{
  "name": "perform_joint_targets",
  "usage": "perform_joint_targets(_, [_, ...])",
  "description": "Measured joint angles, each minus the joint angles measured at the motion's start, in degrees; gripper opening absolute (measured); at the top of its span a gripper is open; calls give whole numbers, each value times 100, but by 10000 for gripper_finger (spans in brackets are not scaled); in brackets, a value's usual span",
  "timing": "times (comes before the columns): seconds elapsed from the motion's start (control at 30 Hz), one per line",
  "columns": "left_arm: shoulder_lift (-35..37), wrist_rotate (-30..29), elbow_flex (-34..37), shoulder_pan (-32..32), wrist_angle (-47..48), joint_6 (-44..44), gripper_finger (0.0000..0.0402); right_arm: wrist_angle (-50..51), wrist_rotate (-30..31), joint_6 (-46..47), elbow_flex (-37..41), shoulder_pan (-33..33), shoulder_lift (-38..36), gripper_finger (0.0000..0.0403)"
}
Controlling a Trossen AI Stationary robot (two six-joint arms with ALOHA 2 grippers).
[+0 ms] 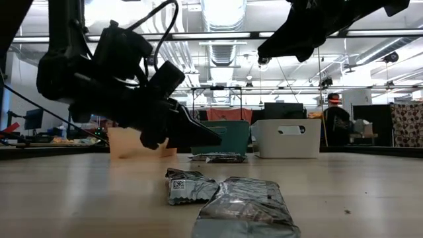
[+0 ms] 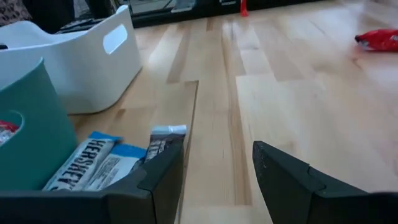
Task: Organize candy in baskets
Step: Put the brown chocolate into the white bin
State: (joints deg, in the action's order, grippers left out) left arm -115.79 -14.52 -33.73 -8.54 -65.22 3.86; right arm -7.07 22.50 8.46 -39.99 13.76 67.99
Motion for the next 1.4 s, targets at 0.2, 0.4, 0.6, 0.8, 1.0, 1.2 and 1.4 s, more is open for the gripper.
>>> perform_joint_targets(0.2, [-266,-3,-33,85,-396,-33,176,68,0,55,2,0,0,88])
perform_joint_targets(0.4, [-308,-3,-33,149,-478,-33,176,59,0,53,2,0,0,90])
perform_joint_targets(0.6, [-326,-9,-107,213,-474,-33,176,49,0,49,2,0,0,84])
perform_joint_targets(0.8, [-358,-10,-127,341,-316,-33,176,46,-2,49,2,0,0,92])
perform_joint_targets(1.0, [-360,-28,-127,496,-273,43,176,46,-1,43,2,0,1,100])
perform_joint_targets(1.2, [-360,10,-127,506,-229,285,176,46,-2,47,2,0,2,94])
perform_joint_targets(1.4, [-362,13,-127,530,21,325,176,48,-2,45,2,0,2,92])
